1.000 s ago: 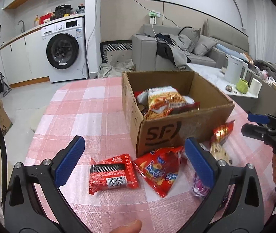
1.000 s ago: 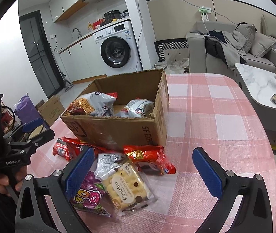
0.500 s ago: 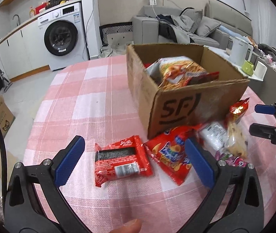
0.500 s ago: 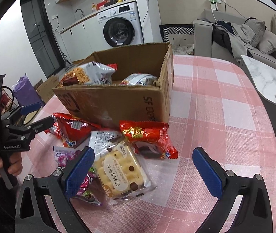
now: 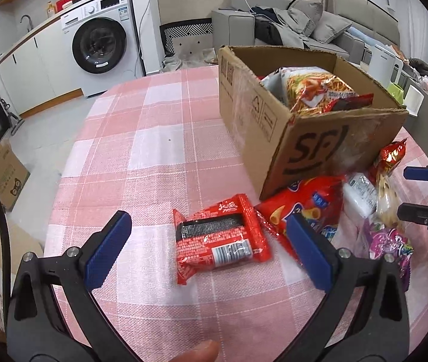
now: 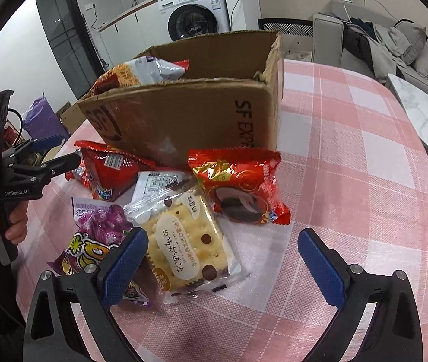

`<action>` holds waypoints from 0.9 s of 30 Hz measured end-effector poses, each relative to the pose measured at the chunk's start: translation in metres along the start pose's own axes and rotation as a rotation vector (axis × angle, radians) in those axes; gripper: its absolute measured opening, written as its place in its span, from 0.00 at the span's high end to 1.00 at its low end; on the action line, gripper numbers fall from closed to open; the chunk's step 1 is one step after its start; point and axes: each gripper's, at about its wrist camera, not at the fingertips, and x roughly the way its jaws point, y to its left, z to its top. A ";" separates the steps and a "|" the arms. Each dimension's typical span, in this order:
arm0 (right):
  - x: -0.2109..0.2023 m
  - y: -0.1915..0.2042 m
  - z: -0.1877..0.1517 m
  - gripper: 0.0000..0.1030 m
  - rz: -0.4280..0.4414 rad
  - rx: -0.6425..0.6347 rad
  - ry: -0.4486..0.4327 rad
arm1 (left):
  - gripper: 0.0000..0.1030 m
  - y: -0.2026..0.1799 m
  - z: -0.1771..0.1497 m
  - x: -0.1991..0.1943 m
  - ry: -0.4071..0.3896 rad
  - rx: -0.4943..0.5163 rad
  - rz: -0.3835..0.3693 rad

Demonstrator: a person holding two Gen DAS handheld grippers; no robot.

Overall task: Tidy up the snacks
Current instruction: 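Move the left tool to the red biscuit packet while the right tool approaches the cracker pastry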

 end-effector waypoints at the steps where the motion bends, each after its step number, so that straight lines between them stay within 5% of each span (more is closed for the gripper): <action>1: 0.000 0.000 -0.001 0.01 0.006 -0.003 0.001 | 0.01 0.001 0.000 0.002 0.005 0.001 0.000; 19: 0.015 0.012 -0.014 0.27 0.101 -0.062 0.050 | 0.02 0.014 -0.013 0.058 0.143 -0.081 -0.015; 27: 0.015 0.013 -0.016 0.29 0.106 -0.075 0.044 | 0.33 0.010 -0.014 0.059 0.123 -0.059 -0.035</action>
